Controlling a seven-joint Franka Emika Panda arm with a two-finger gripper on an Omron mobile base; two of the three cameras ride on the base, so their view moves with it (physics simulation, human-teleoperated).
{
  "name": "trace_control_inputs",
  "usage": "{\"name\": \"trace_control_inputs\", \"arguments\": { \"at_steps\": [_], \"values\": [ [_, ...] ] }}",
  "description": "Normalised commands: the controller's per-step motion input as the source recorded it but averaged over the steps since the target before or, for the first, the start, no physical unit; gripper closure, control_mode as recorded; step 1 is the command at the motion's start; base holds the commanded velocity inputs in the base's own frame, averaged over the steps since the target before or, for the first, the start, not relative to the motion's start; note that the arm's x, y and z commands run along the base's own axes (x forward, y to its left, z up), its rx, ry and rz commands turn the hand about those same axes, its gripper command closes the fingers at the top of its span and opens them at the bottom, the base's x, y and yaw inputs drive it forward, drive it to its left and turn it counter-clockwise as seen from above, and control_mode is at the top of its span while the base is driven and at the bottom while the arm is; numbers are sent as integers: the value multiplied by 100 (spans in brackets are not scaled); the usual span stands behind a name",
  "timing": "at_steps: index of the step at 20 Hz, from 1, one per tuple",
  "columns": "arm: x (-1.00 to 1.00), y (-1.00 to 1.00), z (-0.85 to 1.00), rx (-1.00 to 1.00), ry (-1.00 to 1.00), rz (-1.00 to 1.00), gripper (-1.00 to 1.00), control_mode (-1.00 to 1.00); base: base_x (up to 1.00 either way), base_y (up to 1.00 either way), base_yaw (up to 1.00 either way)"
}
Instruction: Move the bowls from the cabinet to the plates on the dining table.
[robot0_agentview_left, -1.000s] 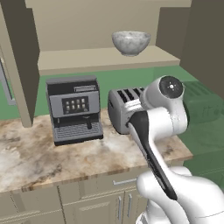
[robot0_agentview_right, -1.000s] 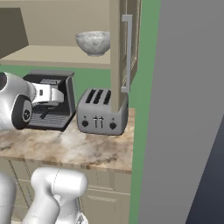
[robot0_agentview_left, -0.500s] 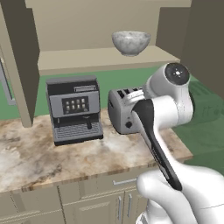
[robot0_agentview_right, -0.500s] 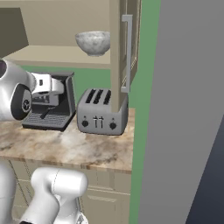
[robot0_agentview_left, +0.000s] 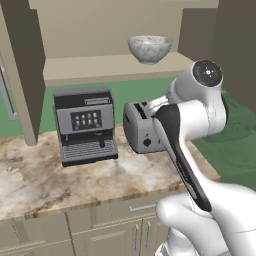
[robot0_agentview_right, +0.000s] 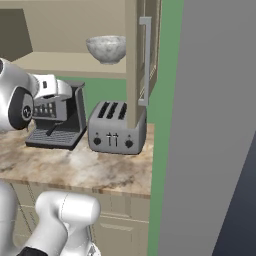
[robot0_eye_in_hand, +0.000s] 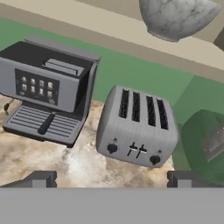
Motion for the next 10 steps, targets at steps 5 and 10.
{"name": "trace_control_inputs", "arguments": {
  "at_steps": [5, 10],
  "values": [
    [-11, 0, 27, -11, -1, 1, -100, -100, 0, 0, 0],
    [-16, -2, 30, -8, -4, 3, -100, -100, 0, 0, 0]
  ]
}}
